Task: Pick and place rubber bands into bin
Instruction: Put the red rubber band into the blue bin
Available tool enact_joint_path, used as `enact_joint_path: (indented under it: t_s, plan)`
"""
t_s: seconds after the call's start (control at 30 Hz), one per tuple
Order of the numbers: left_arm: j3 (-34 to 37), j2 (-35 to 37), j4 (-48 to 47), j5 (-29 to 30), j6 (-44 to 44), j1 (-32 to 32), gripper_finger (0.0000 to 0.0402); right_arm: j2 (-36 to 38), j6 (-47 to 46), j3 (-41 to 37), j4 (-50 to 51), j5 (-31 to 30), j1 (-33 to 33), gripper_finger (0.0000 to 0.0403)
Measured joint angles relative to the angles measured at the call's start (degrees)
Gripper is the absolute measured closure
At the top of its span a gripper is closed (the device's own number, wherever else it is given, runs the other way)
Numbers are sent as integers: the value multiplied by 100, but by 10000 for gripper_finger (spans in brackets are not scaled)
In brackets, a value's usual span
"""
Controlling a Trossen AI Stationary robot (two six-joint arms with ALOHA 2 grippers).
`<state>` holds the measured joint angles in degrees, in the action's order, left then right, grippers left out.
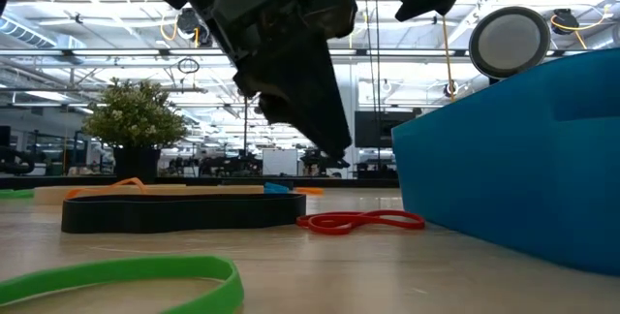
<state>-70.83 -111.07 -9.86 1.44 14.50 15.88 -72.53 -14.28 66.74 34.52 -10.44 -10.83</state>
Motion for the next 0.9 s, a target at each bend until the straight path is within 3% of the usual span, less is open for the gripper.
enact_joint_path:
  t_s: [0.57, 0.77, 0.9]
  plan:
    - [0, -503, 516, -198, 66, 4, 235, -2, -4, 0, 4, 0, 0, 236]
    - [0, -496, 385, 245, -50, -7, 240, -2, -3, 0, 2, 1, 0, 236]
    - [0, -518, 319, 199, 68, -7, 238, -2, -4, 0, 2, 0, 0, 236]
